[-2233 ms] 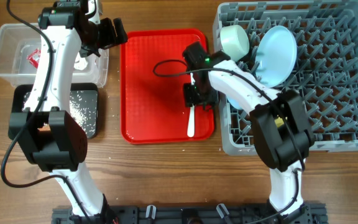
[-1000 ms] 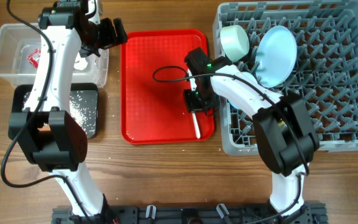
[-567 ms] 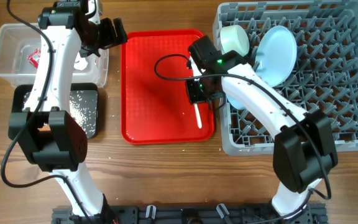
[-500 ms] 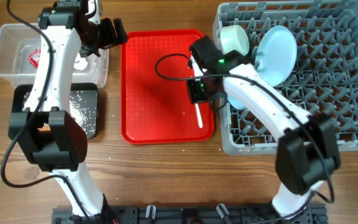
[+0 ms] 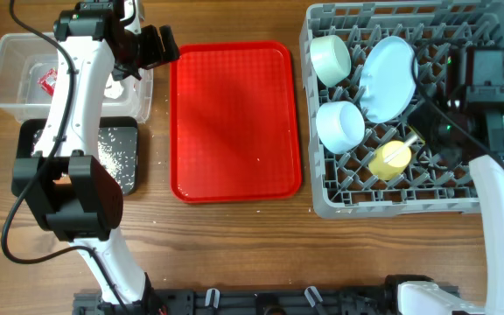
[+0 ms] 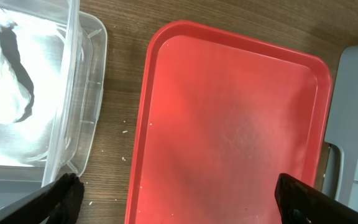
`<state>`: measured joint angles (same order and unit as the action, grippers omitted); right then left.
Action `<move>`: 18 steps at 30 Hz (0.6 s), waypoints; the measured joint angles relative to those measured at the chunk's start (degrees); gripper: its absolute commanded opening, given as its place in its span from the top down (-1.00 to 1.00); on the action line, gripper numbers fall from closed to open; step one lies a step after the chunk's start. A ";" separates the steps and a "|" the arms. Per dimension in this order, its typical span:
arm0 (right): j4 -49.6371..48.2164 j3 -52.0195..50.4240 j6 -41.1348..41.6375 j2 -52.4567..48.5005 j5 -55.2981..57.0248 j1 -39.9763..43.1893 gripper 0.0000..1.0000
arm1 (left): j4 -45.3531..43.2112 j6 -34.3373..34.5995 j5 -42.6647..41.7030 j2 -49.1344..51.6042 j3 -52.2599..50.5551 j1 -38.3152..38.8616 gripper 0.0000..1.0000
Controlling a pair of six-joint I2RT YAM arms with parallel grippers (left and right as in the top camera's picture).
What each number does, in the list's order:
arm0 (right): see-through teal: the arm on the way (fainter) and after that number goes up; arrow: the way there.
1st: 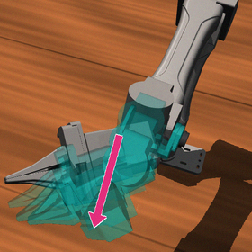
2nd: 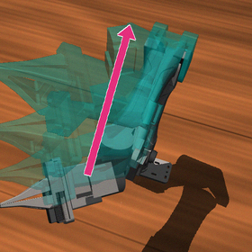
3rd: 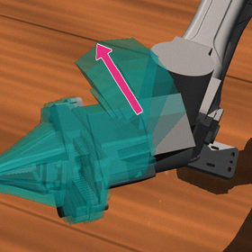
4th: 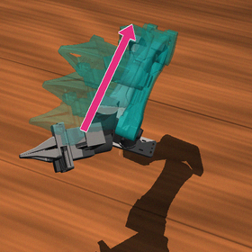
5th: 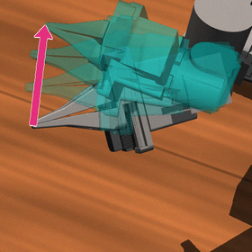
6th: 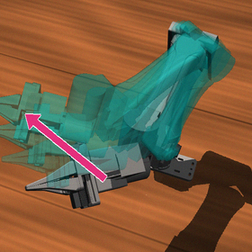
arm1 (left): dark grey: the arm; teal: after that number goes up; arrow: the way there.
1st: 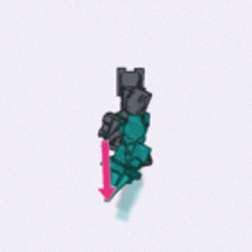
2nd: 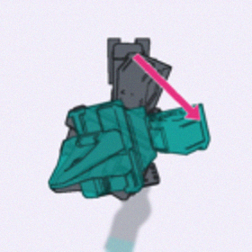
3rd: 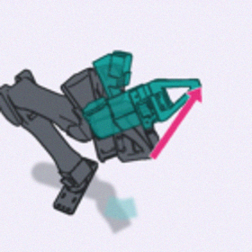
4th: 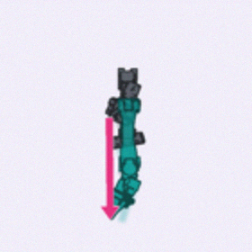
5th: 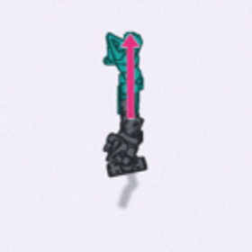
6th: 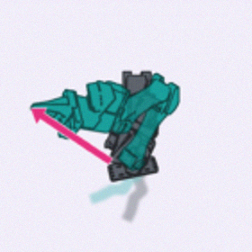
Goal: Sort waste into correct bins and load items into the dishwasher rack
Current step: 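Carry the white spoon into the rack's front corner and release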
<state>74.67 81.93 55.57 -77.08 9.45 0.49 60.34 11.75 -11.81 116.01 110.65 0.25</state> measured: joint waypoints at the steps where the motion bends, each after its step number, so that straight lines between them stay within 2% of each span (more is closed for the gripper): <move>1: 0.94 -1.57 5.81 0.00 0.31 0.00 0.91 | 0.00 0.00 0.02 0.00 0.00 0.00 -1.00; 4: 1.20 -5.68 17.44 -0.11 0.46 0.00 0.91 | 0.00 0.00 0.04 0.00 0.00 0.02 -1.00; 5: 1.20 -7.28 20.52 -0.11 0.44 0.00 0.87 | 0.02 0.00 0.02 0.00 0.00 0.00 -1.00; 7: 1.18 -10.86 27.17 -0.11 0.11 0.00 0.62 | 0.00 0.00 0.02 0.00 0.00 0.02 -1.00; 10: 0.96 -14.73 35.41 -0.17 -0.85 0.00 0.58 | 0.00 0.00 0.02 0.00 0.00 0.02 -1.00; 12: 0.76 -15.19 37.57 -0.22 -1.14 0.00 0.23 | 0.00 0.00 0.02 0.00 0.00 0.02 -1.00; 14: 0.33 -15.19 38.51 -0.22 -1.55 0.00 -0.04 | 0.00 0.00 0.02 0.00 0.00 0.02 -1.00; 18: -2.43 -15.19 33.94 -0.20 -1.95 0.00 -0.05 | 0.00 0.00 0.02 0.00 0.00 0.00 -1.00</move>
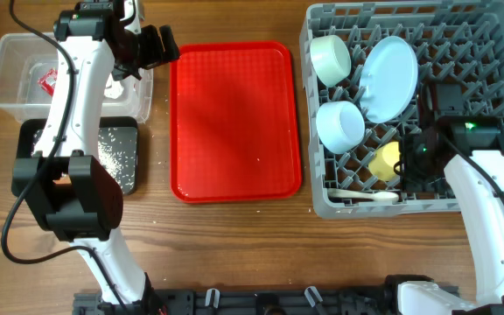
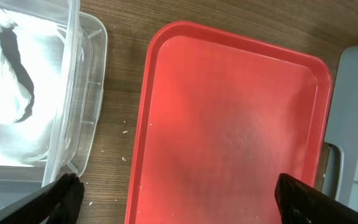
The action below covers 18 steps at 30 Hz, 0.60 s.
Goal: Sort waste into correct bins and load items into the dishwasher rack
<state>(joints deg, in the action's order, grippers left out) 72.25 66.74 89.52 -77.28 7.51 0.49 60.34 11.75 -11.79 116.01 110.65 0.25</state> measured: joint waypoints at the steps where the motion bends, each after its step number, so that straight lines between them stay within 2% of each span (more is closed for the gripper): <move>1: -0.33 0.04 -3.10 0.04 -0.09 0.00 -0.06 | 0.00 0.00 0.00 0.00 0.00 0.02 -1.00; 2: -0.70 0.15 -5.62 0.35 -0.13 0.00 0.17 | 0.00 0.00 0.00 0.00 0.00 0.02 -1.00; 4: -3.43 0.63 -14.73 2.84 -0.33 -0.02 0.27 | 0.00 0.00 0.00 0.00 0.00 0.02 -1.00; 5: -6.29 1.16 -22.14 5.46 -0.70 -0.20 -0.16 | 0.02 0.00 0.00 0.00 0.00 0.02 -1.00; 6: -10.08 1.46 -29.99 8.24 -2.47 -0.57 -0.99 | 0.00 0.00 0.00 0.00 0.00 0.02 -1.00; 7: -12.59 1.99 -39.34 10.95 -5.84 -1.18 -0.99 | 0.02 0.00 0.00 0.00 0.00 0.02 -1.00; 8: -14.29 2.78 -52.35 15.02 -12.02 -2.51 -0.99 | 0.00 0.00 0.00 0.00 0.00 0.02 -1.00; 10: -14.47 3.23 -66.58 20.55 -19.85 -4.20 -1.00 | 0.00 0.00 0.00 0.00 0.00 0.02 -1.00; 12: -14.45 3.30 -74.77 24.70 -24.39 -4.37 -1.00 | 0.00 0.00 0.00 0.00 0.00 0.02 -1.00; 18: -13.62 3.30 -81.70 25.70 -26.82 -4.37 -0.99 | 0.00 0.00 0.00 0.00 0.00 0.02 -1.00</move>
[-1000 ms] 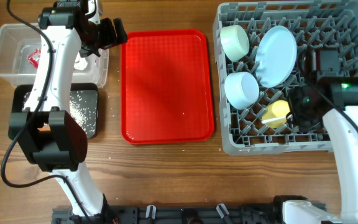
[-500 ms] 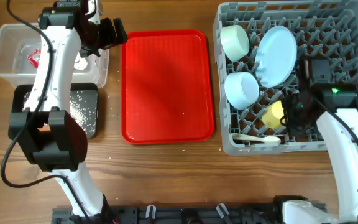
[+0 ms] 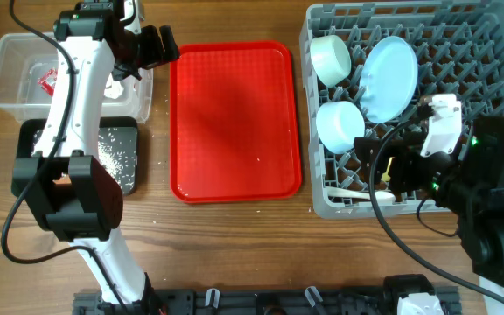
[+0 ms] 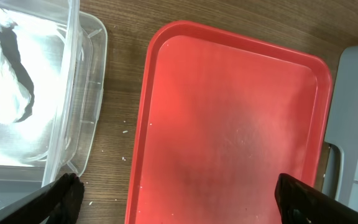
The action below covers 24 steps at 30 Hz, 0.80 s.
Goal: Sort waste into correct bins and load items into the dishwasher rack
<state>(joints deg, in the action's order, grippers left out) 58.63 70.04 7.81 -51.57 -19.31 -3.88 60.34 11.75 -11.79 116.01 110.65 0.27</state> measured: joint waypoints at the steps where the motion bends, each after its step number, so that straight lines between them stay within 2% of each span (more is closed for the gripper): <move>1: -0.09 0.00 -0.44 -0.15 0.50 0.00 -0.99 | 0.00 0.00 0.00 0.00 0.00 0.00 -1.00; 5: -5.84 -0.48 -0.63 -0.35 3.63 -0.76 -0.99 | 0.00 0.00 0.00 0.00 0.00 0.00 -1.00; 7: -11.10 -2.03 -0.68 -0.13 5.68 -0.85 -0.99 | 0.00 0.00 0.00 0.00 0.00 0.00 -1.00; 10: -23.41 -9.81 -0.92 2.27 8.50 -0.85 -1.00 | 0.00 0.00 0.04 0.00 0.00 0.00 -1.00; 13: -39.80 -25.38 -1.51 10.36 9.33 -0.85 -0.99 | 0.02 0.00 0.00 0.00 0.00 -0.02 -1.00; 16: -49.94 -41.53 -1.22 21.07 9.31 -0.85 -0.99 | 0.02 0.02 0.00 0.00 0.00 0.00 -1.00; 20: -53.11 -56.87 -0.55 35.67 9.33 -0.85 -1.00 | -0.02 0.15 0.02 -0.02 0.00 0.00 -1.00; 24: -53.48 -64.83 -0.39 44.50 9.64 -0.85 -0.99 | 0.00 0.17 0.00 -0.02 0.00 0.00 -1.00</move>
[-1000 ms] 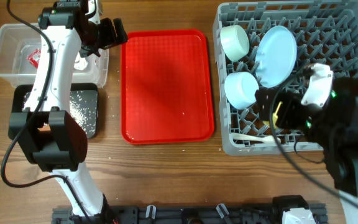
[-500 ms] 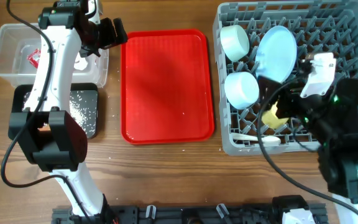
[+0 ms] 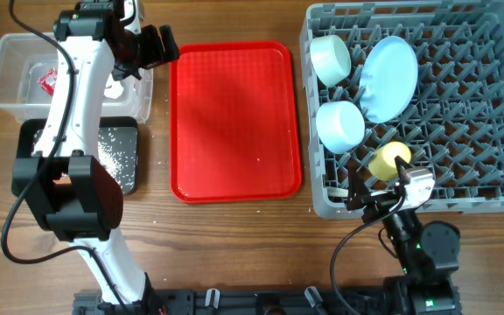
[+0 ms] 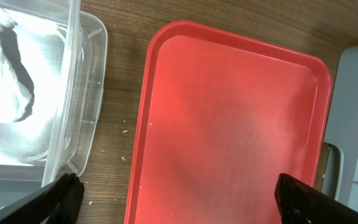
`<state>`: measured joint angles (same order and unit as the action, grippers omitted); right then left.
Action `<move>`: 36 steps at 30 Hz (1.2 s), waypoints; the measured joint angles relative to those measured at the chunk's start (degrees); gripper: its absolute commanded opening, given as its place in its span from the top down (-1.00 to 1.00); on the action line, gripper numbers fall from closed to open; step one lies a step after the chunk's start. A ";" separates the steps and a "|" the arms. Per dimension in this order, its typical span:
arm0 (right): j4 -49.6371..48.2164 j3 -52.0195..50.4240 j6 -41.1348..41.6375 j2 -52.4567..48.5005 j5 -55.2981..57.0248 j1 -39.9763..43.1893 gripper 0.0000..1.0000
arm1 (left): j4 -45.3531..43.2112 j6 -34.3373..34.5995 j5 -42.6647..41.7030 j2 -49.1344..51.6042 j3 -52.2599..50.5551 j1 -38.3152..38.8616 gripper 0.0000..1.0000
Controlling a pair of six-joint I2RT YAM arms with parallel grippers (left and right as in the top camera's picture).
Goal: Sort waste into correct bins and load items into the dishwasher rack
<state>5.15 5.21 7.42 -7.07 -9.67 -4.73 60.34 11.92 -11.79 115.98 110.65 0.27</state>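
Observation:
The red tray (image 3: 234, 118) lies bare, also filling the left wrist view (image 4: 229, 118). My left gripper (image 3: 156, 45) hangs over the gap between tray and clear bin (image 3: 7, 79); it (image 4: 179, 193) is open with nothing between its fingers. The grey dish rack (image 3: 497, 105) holds two pale bowls (image 3: 331, 57) (image 3: 339, 124), a light blue plate (image 3: 390, 77) and a yellow cup (image 3: 390, 160). My right gripper (image 3: 370, 197) sits low at the rack's front edge, too small to read.
The clear bin holds crumpled white waste (image 4: 5, 68) and a red wrapper (image 3: 46, 80). A black bin (image 3: 116, 149) with white crumbs stands in front of it. The right arm's body (image 3: 423, 249) is folded at the table's front edge.
The right arm was looming over the rack's front right; now it is drawn down to the table's front edge, and the yellow cup shows whole. The left arm has not moved.
The right gripper was first deep in the rack beside the yellow cup. Then it stood nearer the front, and a white spoon showed at the rack's front edge. It then hung high over the front right corner, and now is folded low. The left gripper stayed open throughout.

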 measured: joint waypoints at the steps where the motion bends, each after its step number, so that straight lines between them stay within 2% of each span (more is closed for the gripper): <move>1: -0.42 -1.55 0.00 1.46 0.57 0.00 -1.00 | -0.09 0.00 0.02 0.00 0.00 0.00 -1.00; 7: -1.53 -2.99 0.00 5.99 2.47 0.00 -0.99 | 0.00 0.00 0.02 -0.02 0.00 0.00 -1.00; 36: -1.51 -2.99 0.00 6.03 2.69 0.00 -0.99 | -0.26 -0.04 0.04 -0.42 0.00 0.13 -1.00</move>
<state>3.64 2.22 7.42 -1.04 -6.98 -4.73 60.07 11.88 -11.75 115.57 110.65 0.40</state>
